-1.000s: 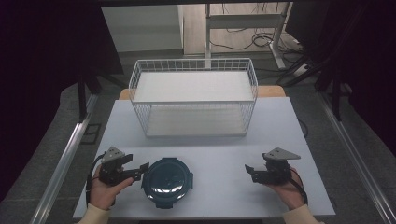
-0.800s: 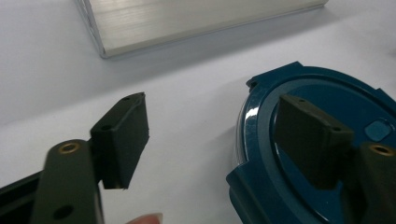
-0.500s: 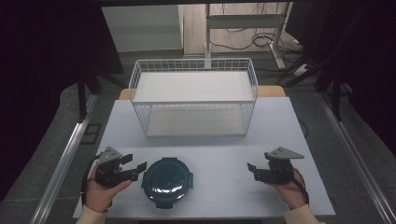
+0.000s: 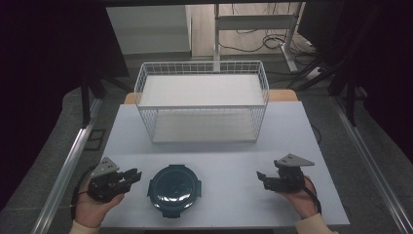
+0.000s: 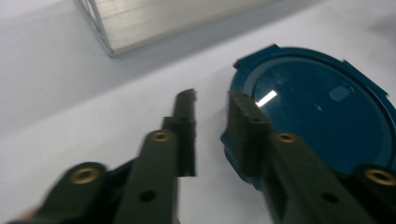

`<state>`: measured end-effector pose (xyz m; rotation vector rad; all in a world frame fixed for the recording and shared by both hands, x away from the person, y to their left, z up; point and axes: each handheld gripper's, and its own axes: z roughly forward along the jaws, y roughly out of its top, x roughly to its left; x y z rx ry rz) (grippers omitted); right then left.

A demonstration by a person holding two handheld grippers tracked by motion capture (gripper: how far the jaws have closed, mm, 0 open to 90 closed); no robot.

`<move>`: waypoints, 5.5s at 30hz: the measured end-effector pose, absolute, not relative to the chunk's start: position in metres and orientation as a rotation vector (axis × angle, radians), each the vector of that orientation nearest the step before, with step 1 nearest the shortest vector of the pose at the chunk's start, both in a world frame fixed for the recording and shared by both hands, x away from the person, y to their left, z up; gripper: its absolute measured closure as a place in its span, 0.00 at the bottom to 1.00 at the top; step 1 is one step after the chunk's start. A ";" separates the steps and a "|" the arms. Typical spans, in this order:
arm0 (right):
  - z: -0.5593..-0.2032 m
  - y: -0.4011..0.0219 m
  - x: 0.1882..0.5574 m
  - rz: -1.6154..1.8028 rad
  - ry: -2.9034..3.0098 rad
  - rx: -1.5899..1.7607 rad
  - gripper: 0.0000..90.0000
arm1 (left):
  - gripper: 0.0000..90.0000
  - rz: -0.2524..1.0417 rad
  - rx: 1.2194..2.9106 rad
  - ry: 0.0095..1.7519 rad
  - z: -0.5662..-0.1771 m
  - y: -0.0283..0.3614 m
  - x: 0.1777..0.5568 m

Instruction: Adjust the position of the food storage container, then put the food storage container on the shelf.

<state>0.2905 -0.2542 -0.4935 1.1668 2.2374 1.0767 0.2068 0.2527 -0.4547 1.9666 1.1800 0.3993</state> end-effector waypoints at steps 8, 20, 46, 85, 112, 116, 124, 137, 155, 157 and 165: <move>-0.495 -0.253 0.290 1.059 2.240 1.158 0.22 | 1.00 0.346 1.996 1.193 -0.462 0.259 0.197; -0.497 -0.251 0.291 1.043 2.238 1.160 0.21 | 1.00 0.210 2.046 1.207 -0.492 0.252 0.175; -0.497 -0.252 0.292 1.030 2.241 1.168 0.21 | 1.00 0.188 2.152 1.176 -0.505 0.218 0.184; -0.496 -0.256 0.294 1.037 2.227 1.196 0.22 | 1.00 0.145 2.159 1.131 -0.497 0.171 0.222; -0.496 -0.260 0.295 1.032 2.213 1.202 0.22 | 1.00 0.067 2.207 1.063 -0.504 0.125 0.243; -0.496 -0.260 0.295 1.034 2.211 1.203 0.22 | 1.00 0.061 2.201 1.057 -0.505 0.126 0.243; -0.491 -0.262 0.293 1.086 2.206 1.192 0.22 | 1.00 0.097 2.128 1.104 -0.500 0.146 0.241; -0.484 -0.260 0.291 1.161 2.151 1.182 0.22 | 0.32 0.223 1.914 1.295 -0.487 0.196 0.239; -0.479 -0.265 0.274 1.231 2.152 1.232 0.19 | 0.25 0.174 1.879 1.262 -0.483 0.187 0.246; -0.478 -0.264 0.274 1.265 2.173 1.264 0.19 | 0.24 0.166 1.886 1.262 -0.484 0.186 0.246; -0.474 -0.254 0.273 1.312 2.218 1.349 0.15 | 0.18 0.208 1.881 1.262 -0.480 0.181 0.243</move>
